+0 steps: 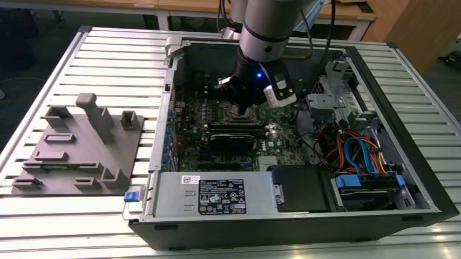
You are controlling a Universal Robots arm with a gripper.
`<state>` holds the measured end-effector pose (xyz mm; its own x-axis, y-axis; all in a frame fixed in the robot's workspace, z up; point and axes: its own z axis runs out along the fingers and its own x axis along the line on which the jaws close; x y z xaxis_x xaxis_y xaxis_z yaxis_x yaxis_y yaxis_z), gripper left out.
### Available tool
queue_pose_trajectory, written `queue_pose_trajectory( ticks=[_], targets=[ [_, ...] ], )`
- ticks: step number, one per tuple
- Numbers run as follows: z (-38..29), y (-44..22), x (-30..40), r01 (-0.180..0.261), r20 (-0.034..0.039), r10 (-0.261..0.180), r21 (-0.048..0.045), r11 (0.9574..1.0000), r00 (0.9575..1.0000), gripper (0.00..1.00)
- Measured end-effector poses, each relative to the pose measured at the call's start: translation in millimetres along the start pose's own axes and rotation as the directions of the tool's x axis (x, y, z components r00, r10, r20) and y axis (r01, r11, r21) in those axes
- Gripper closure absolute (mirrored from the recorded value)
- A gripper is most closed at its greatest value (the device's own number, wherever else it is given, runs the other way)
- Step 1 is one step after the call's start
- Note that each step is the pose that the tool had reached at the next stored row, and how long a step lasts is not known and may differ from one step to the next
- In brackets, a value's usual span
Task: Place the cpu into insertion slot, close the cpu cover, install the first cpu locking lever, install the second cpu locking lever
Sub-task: 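Install the second cpu locking lever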
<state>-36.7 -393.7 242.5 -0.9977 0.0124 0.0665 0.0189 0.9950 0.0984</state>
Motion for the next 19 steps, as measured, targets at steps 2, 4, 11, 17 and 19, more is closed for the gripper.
queue_pose_trajectory(
  ticks=[2,4,11,17,19],
  targets=[
    [0.4,-1.5,0.0,-0.001,-0.0069,0.001,-0.0002,1.0000,1.0000,0.90],
    [1.0,-3.8,-0.2,-0.001,-0.0098,0.001,-0.0023,1.0000,1.0000,0.90],
    [5.0,-6.1,3.2,-0.001,-0.0170,0.001,-0.0079,1.0000,0.9999,0.90],
    [10.4,-6.9,7.0,-0.001,-0.0204,0.001,-0.0139,0.9999,0.9998,0.90],
    [12.5,-7.3,7.0,-0.001,-0.0213,0.001,-0.0167,0.9999,0.9998,0.90]
  ],
)
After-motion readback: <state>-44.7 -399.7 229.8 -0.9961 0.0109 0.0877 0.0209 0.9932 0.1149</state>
